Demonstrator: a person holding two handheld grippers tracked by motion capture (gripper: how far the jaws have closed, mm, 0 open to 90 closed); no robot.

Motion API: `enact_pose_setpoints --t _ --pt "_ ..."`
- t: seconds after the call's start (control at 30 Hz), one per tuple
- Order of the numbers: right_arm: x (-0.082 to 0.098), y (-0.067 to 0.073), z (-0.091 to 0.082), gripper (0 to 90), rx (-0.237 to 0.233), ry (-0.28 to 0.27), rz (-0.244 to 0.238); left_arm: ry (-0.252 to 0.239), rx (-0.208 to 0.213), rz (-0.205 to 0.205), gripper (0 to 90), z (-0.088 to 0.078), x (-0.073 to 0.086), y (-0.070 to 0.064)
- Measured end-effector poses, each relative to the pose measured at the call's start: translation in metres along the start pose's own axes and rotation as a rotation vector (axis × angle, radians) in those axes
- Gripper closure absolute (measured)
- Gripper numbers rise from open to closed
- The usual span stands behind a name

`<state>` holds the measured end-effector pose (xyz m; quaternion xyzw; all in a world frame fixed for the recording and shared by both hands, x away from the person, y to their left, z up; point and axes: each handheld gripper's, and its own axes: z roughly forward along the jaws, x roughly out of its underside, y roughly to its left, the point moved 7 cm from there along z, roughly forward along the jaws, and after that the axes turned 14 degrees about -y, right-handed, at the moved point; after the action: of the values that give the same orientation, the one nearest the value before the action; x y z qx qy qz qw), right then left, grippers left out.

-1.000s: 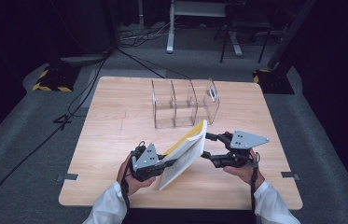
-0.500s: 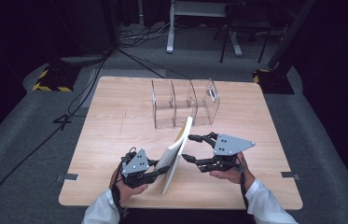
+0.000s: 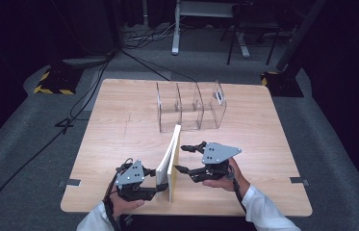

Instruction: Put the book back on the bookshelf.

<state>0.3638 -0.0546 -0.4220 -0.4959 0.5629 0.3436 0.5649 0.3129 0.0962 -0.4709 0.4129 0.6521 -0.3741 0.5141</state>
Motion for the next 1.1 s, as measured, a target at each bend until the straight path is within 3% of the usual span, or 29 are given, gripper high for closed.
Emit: enact_pose_setpoints --t 0.17,0.23,0.3,0.4,0.47,0.53,0.63,0.7,0.8,0.9,1.1 --pt "0.005 0.003 0.000 37.2 -0.006 0.003 0.013 0.004 -0.006 -0.025 36.1 0.001 0.001 -0.008" --pt "0.006 0.004 0.000 36.8 -0.001 0.004 0.011 0.016 0.009 -0.042 25.2 0.005 0.002 -0.015" --pt "0.009 0.007 0.001 36.6 -0.005 0.015 0.006 0.033 0.008 -0.043 20.1 0.009 0.003 -0.021" --pt "0.015 0.013 0.004 36.4 -0.012 0.034 -0.010 0.042 -0.039 -0.037 16.5 0.015 0.005 -0.025" --pt "0.016 0.012 0.005 35.8 -0.012 0.031 0.002 0.032 -0.064 -0.063 16.7 0.019 0.006 -0.024" --pt "0.017 0.011 0.005 35.6 -0.010 0.028 0.014 0.046 -0.110 -0.040 19.3 0.022 0.009 -0.019" --pt "0.019 0.010 0.006 35.5 -0.004 0.030 0.011 0.055 -0.164 -0.024 31.3 0.025 0.013 -0.013" --pt "0.020 0.009 0.005 35.3 0.004 0.032 0.017 0.039 -0.159 -0.043 34.7 0.026 0.014 -0.010" --pt "0.023 0.007 0.005 35.1 0.014 0.032 0.021 0.037 -0.154 -0.039 36.9 0.027 0.014 -0.010" --pt "0.025 0.003 0.003 34.1 0.030 0.029 0.031 0.025 -0.148 -0.032 46.8 0.027 0.014 -0.010" --pt "0.028 -0.001 -0.003 34.0 0.055 0.045 0.029 0.006 -0.123 -0.056 47.8 0.033 0.014 -0.007"
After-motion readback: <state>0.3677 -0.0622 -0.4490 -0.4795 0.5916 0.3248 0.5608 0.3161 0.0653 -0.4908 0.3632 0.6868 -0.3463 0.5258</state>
